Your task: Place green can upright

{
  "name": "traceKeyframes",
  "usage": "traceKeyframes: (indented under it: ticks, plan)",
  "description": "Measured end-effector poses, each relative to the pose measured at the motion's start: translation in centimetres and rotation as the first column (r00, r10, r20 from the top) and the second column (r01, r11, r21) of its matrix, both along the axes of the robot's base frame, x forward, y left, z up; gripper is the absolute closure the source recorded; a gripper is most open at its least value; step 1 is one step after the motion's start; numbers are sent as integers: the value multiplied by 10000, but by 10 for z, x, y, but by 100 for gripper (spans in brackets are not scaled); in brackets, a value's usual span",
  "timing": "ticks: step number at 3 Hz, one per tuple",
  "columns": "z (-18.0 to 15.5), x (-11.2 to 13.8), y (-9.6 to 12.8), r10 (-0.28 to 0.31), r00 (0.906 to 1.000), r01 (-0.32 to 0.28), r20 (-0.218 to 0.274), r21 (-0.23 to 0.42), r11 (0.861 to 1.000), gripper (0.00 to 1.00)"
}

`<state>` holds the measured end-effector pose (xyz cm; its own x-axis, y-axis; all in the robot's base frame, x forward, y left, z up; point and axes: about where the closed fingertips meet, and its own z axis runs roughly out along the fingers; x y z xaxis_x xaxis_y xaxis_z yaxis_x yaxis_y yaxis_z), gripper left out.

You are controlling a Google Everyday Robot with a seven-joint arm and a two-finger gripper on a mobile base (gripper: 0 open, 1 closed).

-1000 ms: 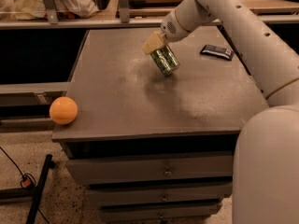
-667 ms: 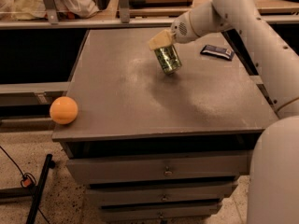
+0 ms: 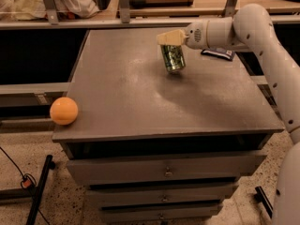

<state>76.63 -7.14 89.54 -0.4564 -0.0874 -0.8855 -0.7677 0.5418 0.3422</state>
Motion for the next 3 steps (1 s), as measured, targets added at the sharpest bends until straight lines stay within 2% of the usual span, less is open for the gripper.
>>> traceKeyframes:
  ticks: [1,3]
  plan:
    - [2,4,-1,-530,9981,504,300,812,9954,100]
    - [3,6,0,-649,9973,614,346,922,9938,100]
